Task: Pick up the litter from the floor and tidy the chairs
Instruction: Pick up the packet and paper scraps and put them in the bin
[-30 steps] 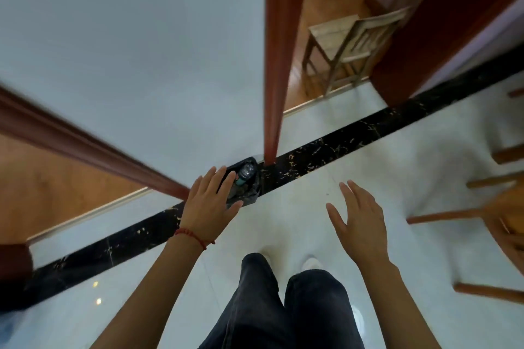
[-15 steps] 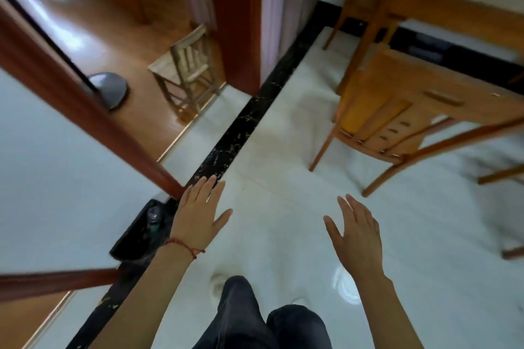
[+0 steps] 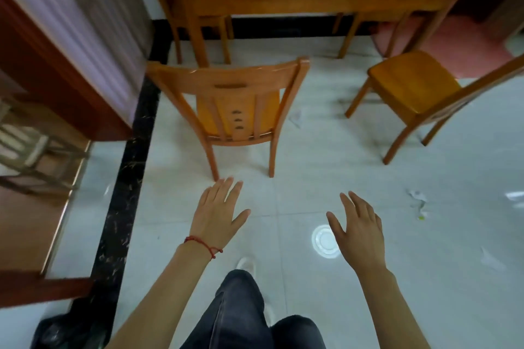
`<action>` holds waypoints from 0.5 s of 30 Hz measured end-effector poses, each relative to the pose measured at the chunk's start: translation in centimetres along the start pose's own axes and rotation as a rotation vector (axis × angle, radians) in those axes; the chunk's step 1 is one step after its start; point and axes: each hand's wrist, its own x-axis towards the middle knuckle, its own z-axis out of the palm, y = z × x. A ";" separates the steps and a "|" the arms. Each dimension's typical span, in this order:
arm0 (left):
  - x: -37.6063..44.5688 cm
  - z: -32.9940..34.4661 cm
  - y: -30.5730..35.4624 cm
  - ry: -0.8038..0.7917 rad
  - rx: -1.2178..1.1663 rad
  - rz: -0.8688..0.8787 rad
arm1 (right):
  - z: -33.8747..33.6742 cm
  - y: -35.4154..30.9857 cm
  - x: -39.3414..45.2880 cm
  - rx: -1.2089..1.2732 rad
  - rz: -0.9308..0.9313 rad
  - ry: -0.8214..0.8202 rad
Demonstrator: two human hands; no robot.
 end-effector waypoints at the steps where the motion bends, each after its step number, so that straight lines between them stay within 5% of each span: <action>1: 1.5 0.2 1.1 -0.007 0.004 0.040 | -0.3 1.1 0.4 0.003 0.033 0.014; 15: 24.9 1.0 10.4 -0.097 0.024 0.374 | -3.0 11.0 13.3 -0.049 0.321 0.095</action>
